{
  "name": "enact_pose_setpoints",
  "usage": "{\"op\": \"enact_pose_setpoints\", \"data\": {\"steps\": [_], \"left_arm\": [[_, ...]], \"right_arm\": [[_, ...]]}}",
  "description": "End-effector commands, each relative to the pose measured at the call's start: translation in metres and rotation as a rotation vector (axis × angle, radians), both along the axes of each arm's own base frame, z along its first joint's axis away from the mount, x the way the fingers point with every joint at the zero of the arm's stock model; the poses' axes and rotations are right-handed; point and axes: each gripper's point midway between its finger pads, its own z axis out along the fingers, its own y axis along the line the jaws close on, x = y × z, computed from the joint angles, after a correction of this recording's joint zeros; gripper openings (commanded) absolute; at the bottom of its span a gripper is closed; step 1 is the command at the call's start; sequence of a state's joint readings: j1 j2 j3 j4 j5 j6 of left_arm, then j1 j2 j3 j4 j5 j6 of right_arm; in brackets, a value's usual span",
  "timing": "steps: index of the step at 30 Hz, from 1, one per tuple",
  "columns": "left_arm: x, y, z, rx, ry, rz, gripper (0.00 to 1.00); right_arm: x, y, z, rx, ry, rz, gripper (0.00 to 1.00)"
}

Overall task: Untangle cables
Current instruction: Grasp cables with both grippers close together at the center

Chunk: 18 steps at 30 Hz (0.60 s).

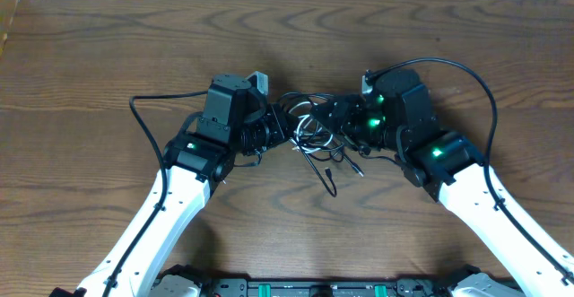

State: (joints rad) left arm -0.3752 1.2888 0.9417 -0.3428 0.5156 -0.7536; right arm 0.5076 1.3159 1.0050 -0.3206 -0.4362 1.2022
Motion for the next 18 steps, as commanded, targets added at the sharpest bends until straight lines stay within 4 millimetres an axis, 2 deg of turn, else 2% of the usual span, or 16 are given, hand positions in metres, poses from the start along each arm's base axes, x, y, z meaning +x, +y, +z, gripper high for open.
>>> {"op": "enact_pose_setpoints", "data": {"steps": [1, 6, 9, 16, 18], "left_arm": [[0.010, 0.008, 0.002, 0.053, -0.054, 0.034, 0.07], [0.015, 0.009, 0.005, 0.058, -0.080, 0.050, 0.08], [0.011, -0.003, 0.013, -0.001, -0.088, -0.007, 0.08], [-0.001, -0.021, 0.014, -0.004, -0.089, -0.065, 0.08], [-0.005, -0.027, 0.015, -0.008, -0.097, -0.085, 0.08]], "right_arm": [[0.011, -0.014, 0.000, 0.004, 0.016, -0.053, 0.47], [0.010, -0.017, -0.002, 0.011, 0.039, -0.045, 0.56], [0.009, -0.013, 0.002, 0.051, 0.068, -0.056, 0.51], [0.017, -0.018, 0.001, 0.052, 0.075, -0.118, 0.48], [0.018, -0.016, 0.001, 0.062, 0.080, -0.116, 0.43]]}}
